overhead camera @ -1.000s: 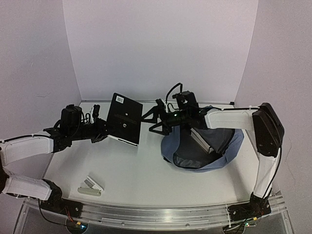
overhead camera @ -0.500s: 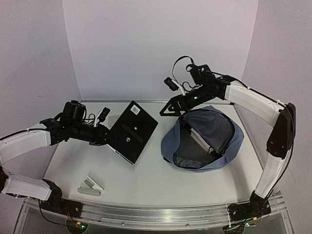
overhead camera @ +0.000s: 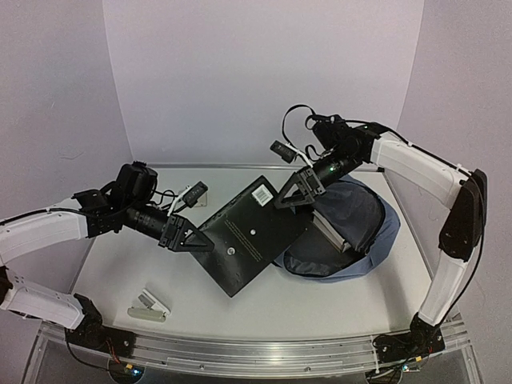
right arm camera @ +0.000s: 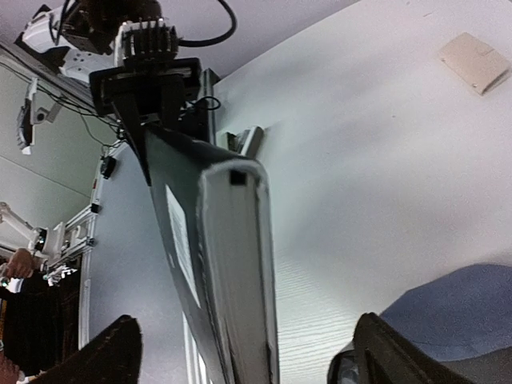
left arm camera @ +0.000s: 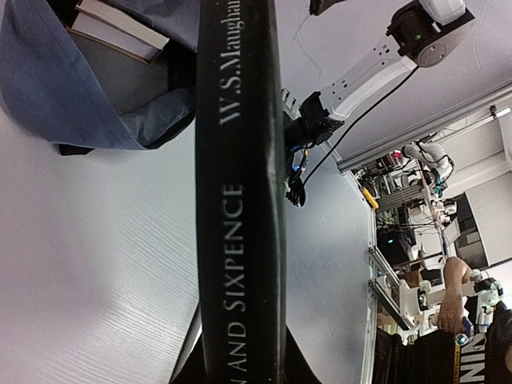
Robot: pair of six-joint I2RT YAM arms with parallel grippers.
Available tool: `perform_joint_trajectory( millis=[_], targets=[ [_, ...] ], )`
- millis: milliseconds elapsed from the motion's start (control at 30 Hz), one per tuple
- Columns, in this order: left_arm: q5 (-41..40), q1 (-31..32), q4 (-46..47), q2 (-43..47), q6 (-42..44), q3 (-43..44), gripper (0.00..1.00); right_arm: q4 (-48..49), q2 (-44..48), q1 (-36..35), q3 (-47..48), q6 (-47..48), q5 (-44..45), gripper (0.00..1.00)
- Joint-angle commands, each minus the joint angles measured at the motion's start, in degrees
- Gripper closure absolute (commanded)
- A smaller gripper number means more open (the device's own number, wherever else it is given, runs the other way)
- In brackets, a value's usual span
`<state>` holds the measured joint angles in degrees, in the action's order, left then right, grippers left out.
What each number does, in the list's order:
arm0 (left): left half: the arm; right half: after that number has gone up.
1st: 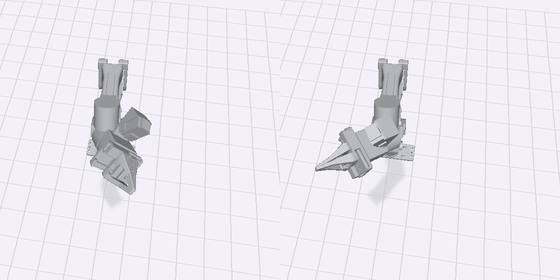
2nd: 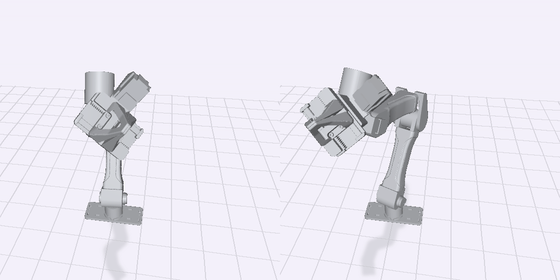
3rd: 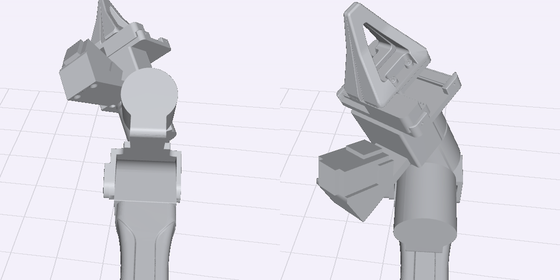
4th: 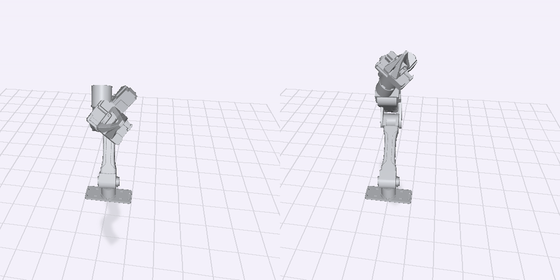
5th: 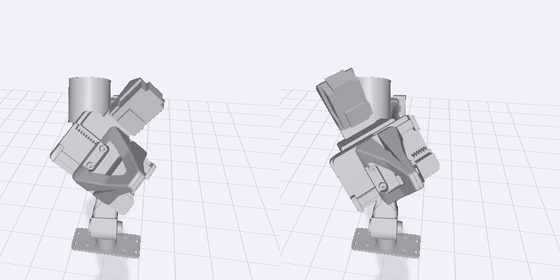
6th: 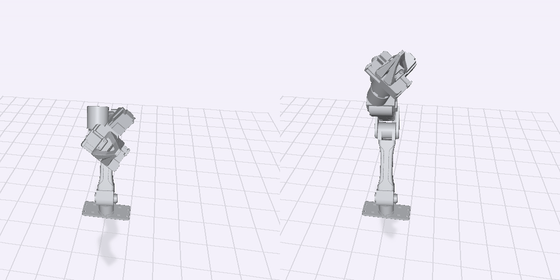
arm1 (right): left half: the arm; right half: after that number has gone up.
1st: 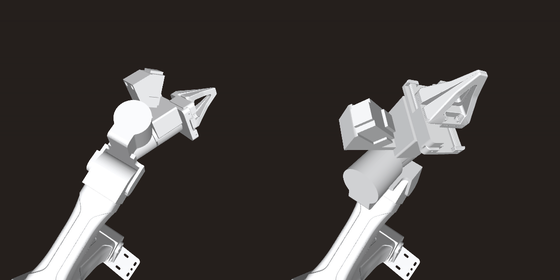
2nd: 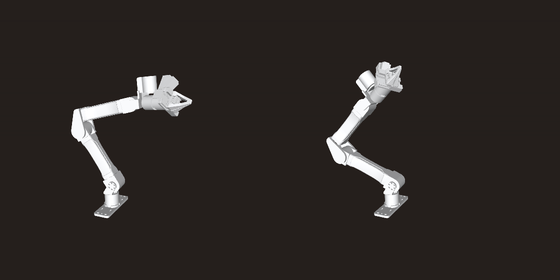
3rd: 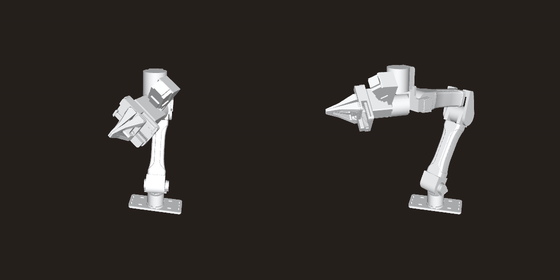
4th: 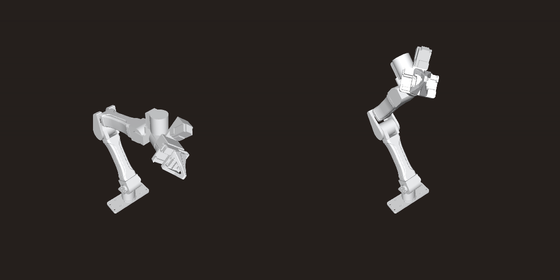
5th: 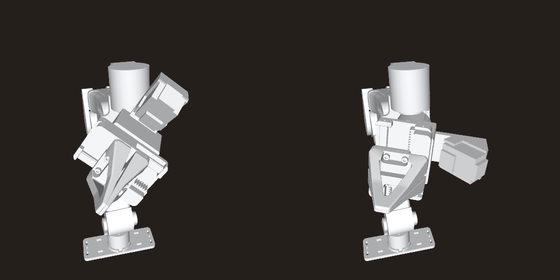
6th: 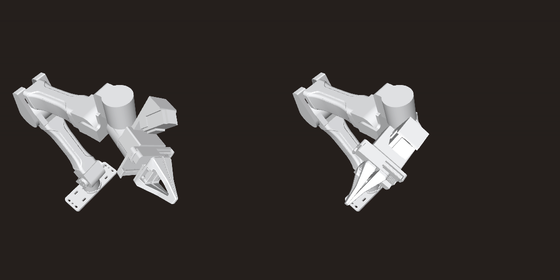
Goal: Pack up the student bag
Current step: Pick up the stationery from the center of the board.
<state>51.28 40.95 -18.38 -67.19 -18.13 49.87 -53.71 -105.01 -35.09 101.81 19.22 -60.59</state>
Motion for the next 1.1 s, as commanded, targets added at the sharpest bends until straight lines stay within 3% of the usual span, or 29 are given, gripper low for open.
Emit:
perform_joint_trajectory(
  millis=[0, 200, 367, 433, 500, 600, 733, 933, 1067],
  targets=[
    [4.45, 0.23, 7.49, 0.45, 3.05, 4.85, 0.98, -1.61, 1.04, -2.33, -1.25, 1.12, -7.91, 0.26],
    [3.81, 0.27, 7.74, 1.01, 3.54, 4.71, 0.97, -1.47, 2.69, -3.32, -2.27, 0.88, -8.04, 0.53],
    [1.94, 0.27, 6.78, 1.16, 3.85, 4.88, 0.96, -1.32, 3.46, -3.57, -1.61, -0.44, -8.79, 0.81],
    [1.21, 0.27, 6.23, 0.97, 3.91, 4.97, 0.88, -1.31, 3.62, -3.6, -1.08, -0.98, -8.25, 0.92],
    [-0.2, 0.27, 6.07, 0.89, 3.49, 4.99, 0.72, -1.4, 3.93, -3.59, -0.52, -1.16, -6.76, 1.0],
    [-5.86, 0.17, 6.3, 1.54, 0.72, 4.66, 0.42, -1.37, 4.76, -3.59, 0.66, -1.02, -1.54, 1.0],
    [-15.65, -1.44, 7.96, 3.84, -4.34, 3.19, 0.2, -1.14, 6.16, -3.59, 2.97, 1.11, 13.42, 1.0],
    [-19.0, -12.14, 13.48, 4.89, -19.02, -0.4, 0.1, 7.2, 9.01, -4.13, 7.41, 5.18, 33.75, 1.0],
    [-20.86, -14.49, 15.84, 3.54, -24.65, 0.41, 0.08, 13.12, 7.33, -7.19, 13.45, 10.19, 49.73, 1.0]
  ],
)
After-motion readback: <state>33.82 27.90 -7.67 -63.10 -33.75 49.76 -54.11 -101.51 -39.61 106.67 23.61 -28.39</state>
